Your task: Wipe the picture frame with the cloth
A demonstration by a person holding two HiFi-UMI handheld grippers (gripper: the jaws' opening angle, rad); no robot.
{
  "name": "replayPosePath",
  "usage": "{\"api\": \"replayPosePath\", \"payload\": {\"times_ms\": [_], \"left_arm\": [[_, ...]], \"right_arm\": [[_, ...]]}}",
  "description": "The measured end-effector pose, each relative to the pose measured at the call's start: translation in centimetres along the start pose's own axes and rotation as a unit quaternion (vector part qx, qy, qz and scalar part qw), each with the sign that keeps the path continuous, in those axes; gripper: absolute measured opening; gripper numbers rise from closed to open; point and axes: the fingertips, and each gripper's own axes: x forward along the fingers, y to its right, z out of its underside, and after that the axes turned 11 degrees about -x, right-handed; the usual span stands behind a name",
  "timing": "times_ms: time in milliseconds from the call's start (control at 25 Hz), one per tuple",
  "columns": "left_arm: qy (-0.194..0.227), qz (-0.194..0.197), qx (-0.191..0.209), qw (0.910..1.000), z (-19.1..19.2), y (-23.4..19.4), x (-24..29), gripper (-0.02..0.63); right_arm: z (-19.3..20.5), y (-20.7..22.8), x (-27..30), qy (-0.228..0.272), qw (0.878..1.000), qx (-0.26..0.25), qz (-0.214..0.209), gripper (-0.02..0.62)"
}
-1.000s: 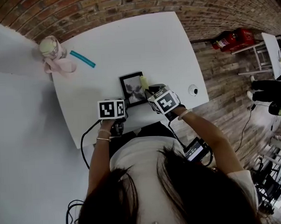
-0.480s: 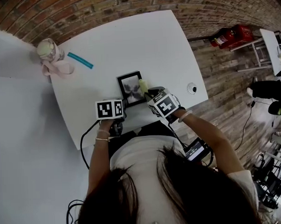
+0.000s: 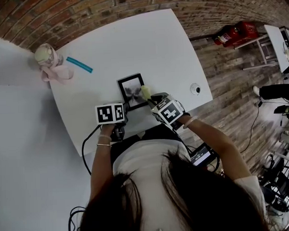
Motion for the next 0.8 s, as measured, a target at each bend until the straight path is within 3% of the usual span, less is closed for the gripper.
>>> {"api": "replayPosePath", "payload": {"times_ms": [800], "left_arm": [[-0.001, -0.001, 0.001, 1.0000, 0.1, 0.2, 0.0, 0.129]], "right_arm": [[1.7, -1.1, -1.0, -0.008, 1.000, 0.013, -0.011, 0.044]]}}
